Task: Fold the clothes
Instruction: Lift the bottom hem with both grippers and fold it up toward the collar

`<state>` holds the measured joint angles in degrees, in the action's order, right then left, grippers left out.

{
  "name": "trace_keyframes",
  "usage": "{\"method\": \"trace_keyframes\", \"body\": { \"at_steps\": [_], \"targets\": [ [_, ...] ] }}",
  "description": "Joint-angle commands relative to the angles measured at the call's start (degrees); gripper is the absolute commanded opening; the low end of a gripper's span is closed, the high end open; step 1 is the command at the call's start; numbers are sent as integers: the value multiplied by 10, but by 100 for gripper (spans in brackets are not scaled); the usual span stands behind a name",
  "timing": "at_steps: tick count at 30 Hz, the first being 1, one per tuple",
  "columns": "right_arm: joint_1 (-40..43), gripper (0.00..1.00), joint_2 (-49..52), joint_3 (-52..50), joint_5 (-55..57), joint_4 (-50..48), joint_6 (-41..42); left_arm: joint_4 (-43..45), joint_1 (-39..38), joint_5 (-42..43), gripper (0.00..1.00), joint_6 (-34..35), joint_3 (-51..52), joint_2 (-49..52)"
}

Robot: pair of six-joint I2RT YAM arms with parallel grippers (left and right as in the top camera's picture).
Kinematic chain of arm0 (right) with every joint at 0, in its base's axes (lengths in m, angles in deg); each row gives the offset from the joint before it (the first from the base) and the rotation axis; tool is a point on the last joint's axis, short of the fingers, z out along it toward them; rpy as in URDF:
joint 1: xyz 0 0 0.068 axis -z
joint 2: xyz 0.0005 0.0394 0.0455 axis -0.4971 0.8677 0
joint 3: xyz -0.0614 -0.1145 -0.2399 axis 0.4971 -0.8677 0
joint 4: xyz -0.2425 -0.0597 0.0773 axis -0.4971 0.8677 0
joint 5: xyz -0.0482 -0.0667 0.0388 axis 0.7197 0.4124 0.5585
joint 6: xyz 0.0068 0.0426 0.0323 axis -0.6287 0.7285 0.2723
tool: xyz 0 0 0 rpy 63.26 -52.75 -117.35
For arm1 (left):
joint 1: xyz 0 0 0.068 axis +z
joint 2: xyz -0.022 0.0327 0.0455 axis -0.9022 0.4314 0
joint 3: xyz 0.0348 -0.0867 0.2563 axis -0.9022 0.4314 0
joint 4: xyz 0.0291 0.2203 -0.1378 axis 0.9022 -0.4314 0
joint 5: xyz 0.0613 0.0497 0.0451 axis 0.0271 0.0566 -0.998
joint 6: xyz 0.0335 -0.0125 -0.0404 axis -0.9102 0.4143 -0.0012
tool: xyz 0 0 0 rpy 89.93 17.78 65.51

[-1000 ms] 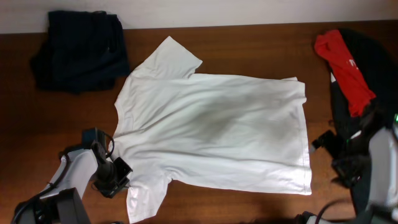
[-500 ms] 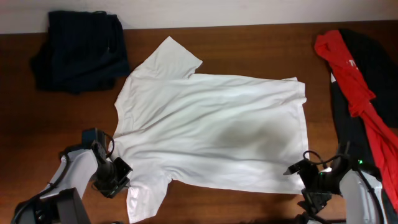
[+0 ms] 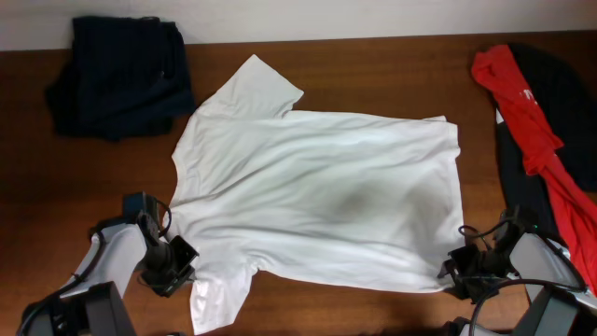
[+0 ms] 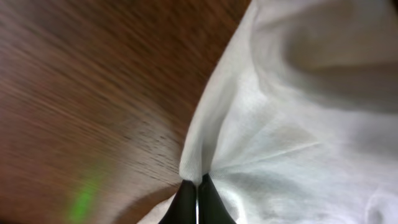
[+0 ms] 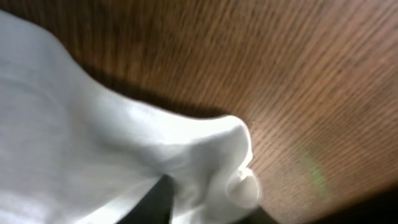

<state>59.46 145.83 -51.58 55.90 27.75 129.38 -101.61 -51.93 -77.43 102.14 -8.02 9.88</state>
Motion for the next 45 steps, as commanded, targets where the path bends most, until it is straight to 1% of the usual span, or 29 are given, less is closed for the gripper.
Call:
{"method": "trace_keyframes", "body": {
  "at_steps": [1,2,4,8,10,12,14,17,19,20,22,23,26,31,34,36,38,42,45],
  "targets": [
    [0,18,25,-14,22,-28,-12,-15,0,56,1,-7,-23,15],
    [0,16,25,-6,22,-19,-14,-36,0,60,1,-14,-40,15],
    [0,4,25,18,22,-3,-25,-81,0,58,0,-34,-78,15],
    [0,4,25,113,74,77,-46,-209,0,-9,0,-38,-204,12],
    [0,4,25,173,110,132,-54,-269,0,-49,1,-38,-270,11],
    [0,4,25,216,112,158,-79,-296,0,-56,0,-38,-310,11],
    [0,4,25,241,111,175,-82,-303,0,-56,0,-38,-331,11],
    [0,4,25,248,109,174,-103,-286,0,-56,1,-38,-336,11],
    [0,4,25,248,101,161,-103,-247,0,-55,1,-38,-336,12],
    [0,4,25,248,71,138,-105,-221,0,-55,1,-38,-336,12],
    [0,4,25,248,37,108,-105,-196,0,-55,1,-38,-336,12],
    [-2,4,25,248,20,59,-105,-177,-1,-61,0,-38,-336,12],
    [-25,4,25,248,20,-2,-105,-150,-1,-97,0,-38,-336,12],
    [-84,4,25,247,28,-88,-104,-104,-1,-98,0,-38,-335,13],
    [-94,4,25,247,86,-94,-104,-66,-1,-98,1,-39,-329,14],
    [-94,4,25,247,94,-100,-104,-47,-1,-98,0,-59,-329,16],
    [-94,4,25,247,92,-115,-104,-29,-1,-98,1,-62,-329,29],
    [-94,4,25,247,92,-126,-104,-13,-17,-92,1,-63,-329,88],
    [-97,4,25,247,92,-138,-105,27,-46,-94,0,-63,-329,131]
  ]
}}
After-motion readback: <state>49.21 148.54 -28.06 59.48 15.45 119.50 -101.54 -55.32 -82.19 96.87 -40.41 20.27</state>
